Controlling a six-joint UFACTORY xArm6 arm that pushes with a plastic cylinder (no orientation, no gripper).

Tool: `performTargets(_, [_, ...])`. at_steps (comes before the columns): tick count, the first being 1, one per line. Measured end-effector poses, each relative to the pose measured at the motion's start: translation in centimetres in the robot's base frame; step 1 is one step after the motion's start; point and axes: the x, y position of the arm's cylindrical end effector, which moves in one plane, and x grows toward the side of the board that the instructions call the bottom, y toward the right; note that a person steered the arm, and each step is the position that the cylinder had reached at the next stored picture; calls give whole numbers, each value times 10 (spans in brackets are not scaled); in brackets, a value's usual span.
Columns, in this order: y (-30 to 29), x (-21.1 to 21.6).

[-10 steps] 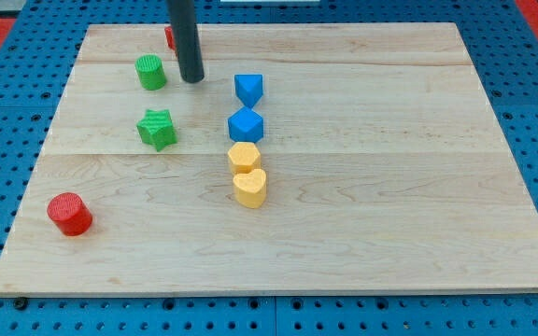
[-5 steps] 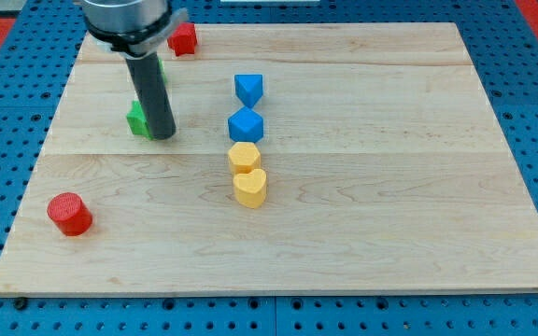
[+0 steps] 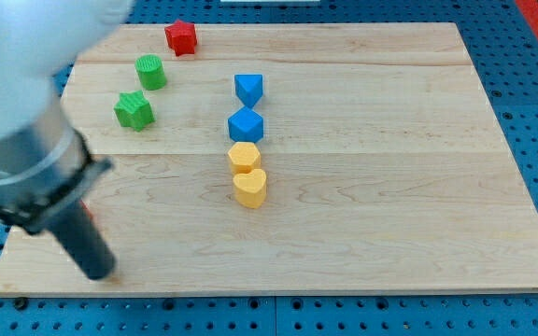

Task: Push the red circle bottom to the green star

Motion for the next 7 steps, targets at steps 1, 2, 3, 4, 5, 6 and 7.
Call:
performTargets(1, [-5, -39])
performTargets(2, [-6, -8])
performTargets(3, [-38, -11])
performTargets(4, [-31, -22])
performTargets(5, [-31, -52])
performTargets(6, [-36, -54])
performTargets(7, [-41, -74])
